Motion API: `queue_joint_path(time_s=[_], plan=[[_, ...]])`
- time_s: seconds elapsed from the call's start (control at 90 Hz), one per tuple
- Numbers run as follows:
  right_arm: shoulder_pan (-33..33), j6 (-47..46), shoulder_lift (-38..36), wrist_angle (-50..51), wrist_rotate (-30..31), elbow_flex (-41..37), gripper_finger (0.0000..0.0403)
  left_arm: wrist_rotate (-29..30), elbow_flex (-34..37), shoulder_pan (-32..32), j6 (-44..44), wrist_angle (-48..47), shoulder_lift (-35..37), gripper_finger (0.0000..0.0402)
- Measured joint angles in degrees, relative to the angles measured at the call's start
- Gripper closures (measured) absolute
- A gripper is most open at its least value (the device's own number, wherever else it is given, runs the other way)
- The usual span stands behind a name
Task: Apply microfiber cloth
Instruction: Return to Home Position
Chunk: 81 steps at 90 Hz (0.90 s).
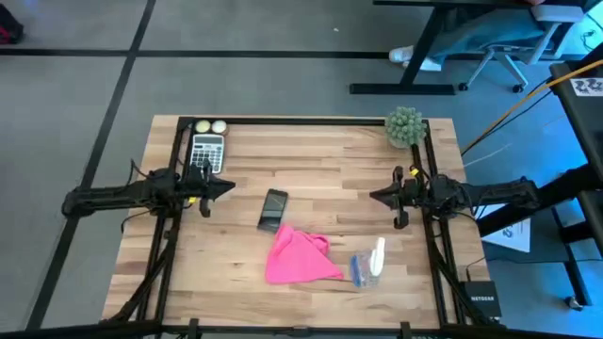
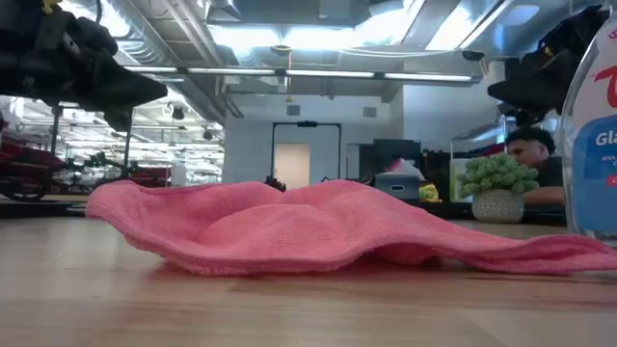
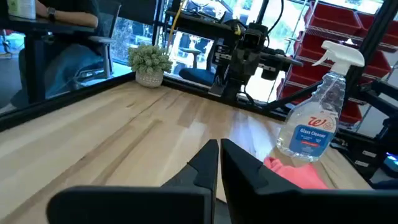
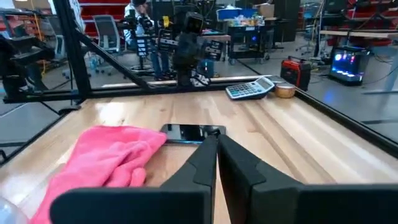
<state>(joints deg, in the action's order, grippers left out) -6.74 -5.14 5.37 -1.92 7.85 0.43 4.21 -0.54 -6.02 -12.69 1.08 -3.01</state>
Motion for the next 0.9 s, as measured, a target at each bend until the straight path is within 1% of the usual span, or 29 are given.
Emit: queue_joint_path(time_s=[0.111, 0.9], plan=[[0.0, -0.8, 0.0, 0.1, -0.9, 0.0, 0.0402, 0.0, 0.0, 0.0, 0.0, 0.0, 0.0, 0.0401], [0.0, -0.9, 0.0, 0.2, -1.0, 0.0, 0.0402, 0.0, 0.0, 0.0, 0.0, 0.0, 0.0, 0.0401]])
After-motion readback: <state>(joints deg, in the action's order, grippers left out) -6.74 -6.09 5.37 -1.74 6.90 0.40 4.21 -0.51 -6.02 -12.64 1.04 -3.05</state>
